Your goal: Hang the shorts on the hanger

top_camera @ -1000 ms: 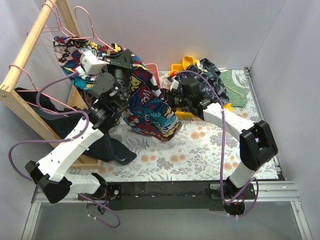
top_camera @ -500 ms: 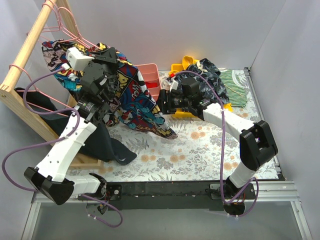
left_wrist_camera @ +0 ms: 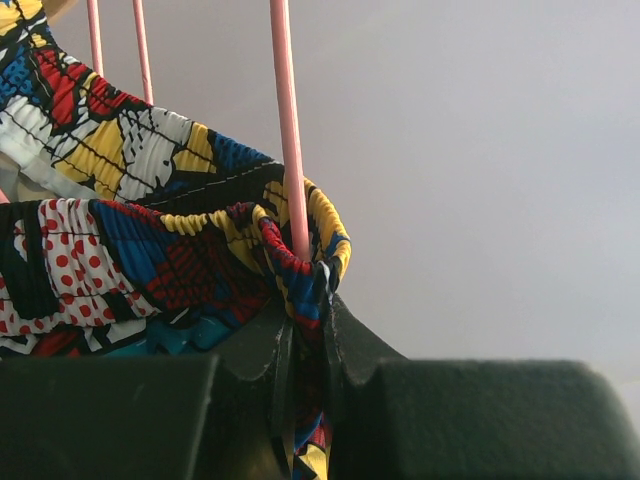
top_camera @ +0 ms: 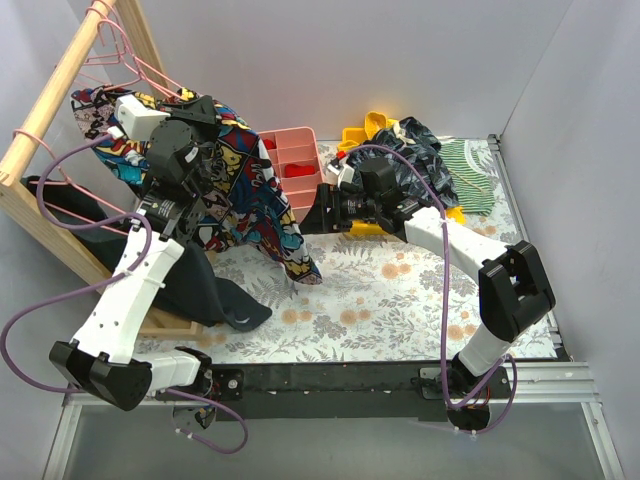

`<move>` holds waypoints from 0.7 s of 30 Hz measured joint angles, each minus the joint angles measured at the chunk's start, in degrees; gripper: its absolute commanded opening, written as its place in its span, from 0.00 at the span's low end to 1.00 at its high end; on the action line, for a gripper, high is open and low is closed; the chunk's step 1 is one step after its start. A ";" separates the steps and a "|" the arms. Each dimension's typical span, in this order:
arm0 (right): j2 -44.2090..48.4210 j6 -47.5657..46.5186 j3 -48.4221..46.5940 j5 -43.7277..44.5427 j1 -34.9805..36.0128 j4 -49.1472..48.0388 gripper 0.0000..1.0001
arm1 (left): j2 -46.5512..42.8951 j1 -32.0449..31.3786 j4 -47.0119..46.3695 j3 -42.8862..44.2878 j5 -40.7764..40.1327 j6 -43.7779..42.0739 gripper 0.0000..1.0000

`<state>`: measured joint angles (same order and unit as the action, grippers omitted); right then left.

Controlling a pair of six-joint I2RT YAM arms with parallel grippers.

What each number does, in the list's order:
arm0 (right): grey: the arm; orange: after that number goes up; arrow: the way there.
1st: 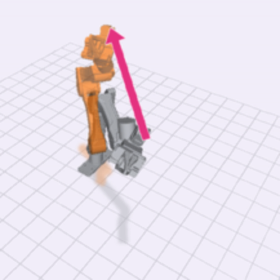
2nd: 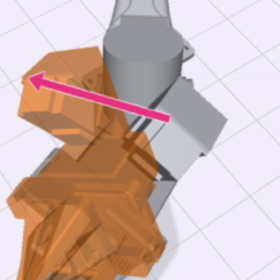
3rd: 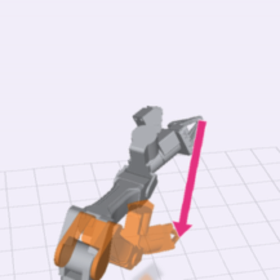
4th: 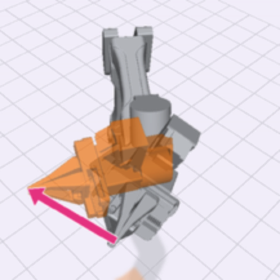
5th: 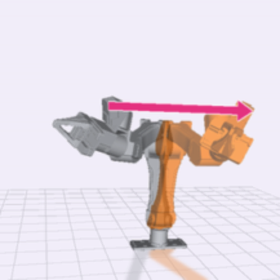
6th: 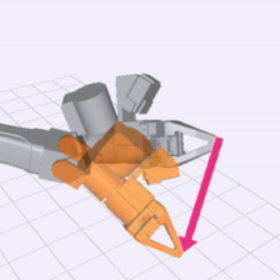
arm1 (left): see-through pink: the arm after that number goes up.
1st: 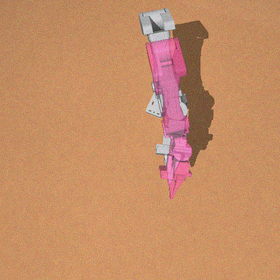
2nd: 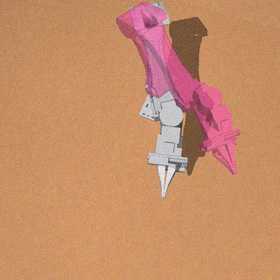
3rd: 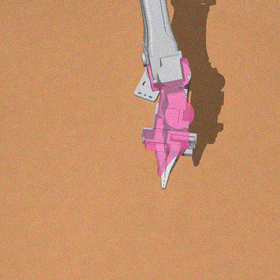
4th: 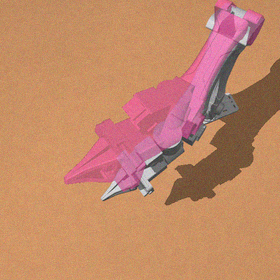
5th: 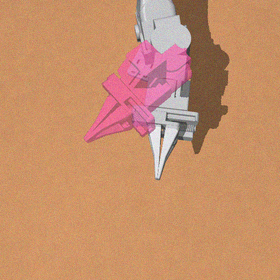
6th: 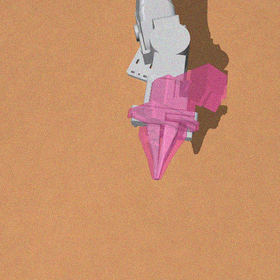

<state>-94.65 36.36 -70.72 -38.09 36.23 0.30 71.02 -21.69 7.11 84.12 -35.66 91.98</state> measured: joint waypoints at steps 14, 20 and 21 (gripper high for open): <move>-0.42 -0.59 0.00 0.00 0.28 0.04 0.91 | -1.64 -1.07 0.50 0.81 -1.92 -3.32 0.00; -1.88 -0.59 -0.02 0.09 0.76 0.09 0.91 | -2.99 -1.68 0.37 2.60 -4.33 -5.70 0.00; -2.03 -0.59 -0.02 0.13 0.90 0.09 0.91 | -3.23 -1.70 0.37 2.73 -4.66 -5.88 0.00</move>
<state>-96.68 35.77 -70.74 -37.95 37.12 0.38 67.79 -23.40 7.49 86.85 -40.32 86.11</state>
